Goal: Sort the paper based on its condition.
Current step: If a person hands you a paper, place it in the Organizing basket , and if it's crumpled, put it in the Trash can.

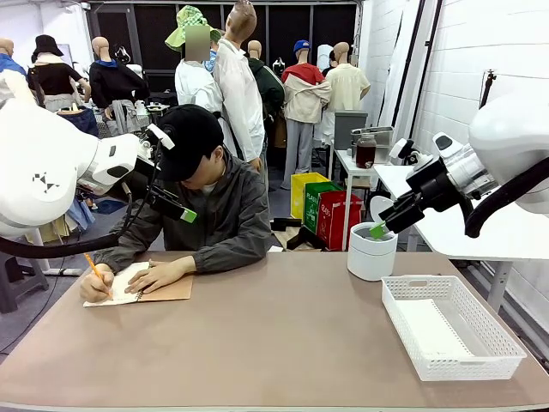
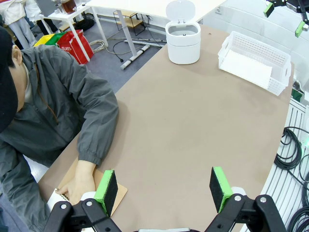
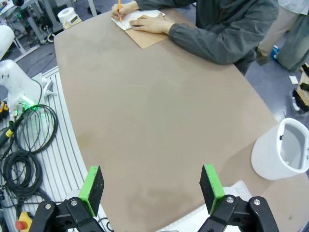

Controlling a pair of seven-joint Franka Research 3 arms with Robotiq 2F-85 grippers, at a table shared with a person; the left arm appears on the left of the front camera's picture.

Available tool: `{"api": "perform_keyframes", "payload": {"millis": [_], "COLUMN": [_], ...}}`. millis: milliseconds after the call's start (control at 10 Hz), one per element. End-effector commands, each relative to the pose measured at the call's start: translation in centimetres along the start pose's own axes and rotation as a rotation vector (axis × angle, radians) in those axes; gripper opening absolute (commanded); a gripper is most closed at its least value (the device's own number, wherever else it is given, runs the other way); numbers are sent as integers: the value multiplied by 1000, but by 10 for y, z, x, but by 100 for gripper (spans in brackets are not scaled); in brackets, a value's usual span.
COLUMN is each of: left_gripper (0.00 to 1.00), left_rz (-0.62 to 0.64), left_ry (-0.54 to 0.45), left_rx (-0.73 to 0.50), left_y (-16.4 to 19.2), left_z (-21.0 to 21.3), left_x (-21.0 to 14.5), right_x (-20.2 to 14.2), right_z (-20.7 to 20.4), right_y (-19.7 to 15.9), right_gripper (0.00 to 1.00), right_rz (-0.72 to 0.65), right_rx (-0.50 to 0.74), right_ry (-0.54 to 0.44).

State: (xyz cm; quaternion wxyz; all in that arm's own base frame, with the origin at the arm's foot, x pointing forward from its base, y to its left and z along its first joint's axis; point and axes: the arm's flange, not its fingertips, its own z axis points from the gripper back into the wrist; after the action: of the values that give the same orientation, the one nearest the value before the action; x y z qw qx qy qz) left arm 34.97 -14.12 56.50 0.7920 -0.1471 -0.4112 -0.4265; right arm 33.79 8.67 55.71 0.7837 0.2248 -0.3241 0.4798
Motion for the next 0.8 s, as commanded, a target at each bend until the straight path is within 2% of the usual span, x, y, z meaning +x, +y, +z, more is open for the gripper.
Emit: {"api": "perform_keyframes", "payload": {"millis": [0, 700], "left_gripper": [100, 100], "left_rz": [11, 11], "left_ry": [2, 2], "left_rx": [-7, -7], "left_y": [0, 0], "left_z": [0, 0], "left_x": [-1, -1], "right_x": [1, 1], "right_z": [-1, -1], "right_y": [0, 0], "right_gripper": [100, 100], "right_rz": [1, 1], "right_rx": [14, 14], "right_ry": [-9, -9]}}
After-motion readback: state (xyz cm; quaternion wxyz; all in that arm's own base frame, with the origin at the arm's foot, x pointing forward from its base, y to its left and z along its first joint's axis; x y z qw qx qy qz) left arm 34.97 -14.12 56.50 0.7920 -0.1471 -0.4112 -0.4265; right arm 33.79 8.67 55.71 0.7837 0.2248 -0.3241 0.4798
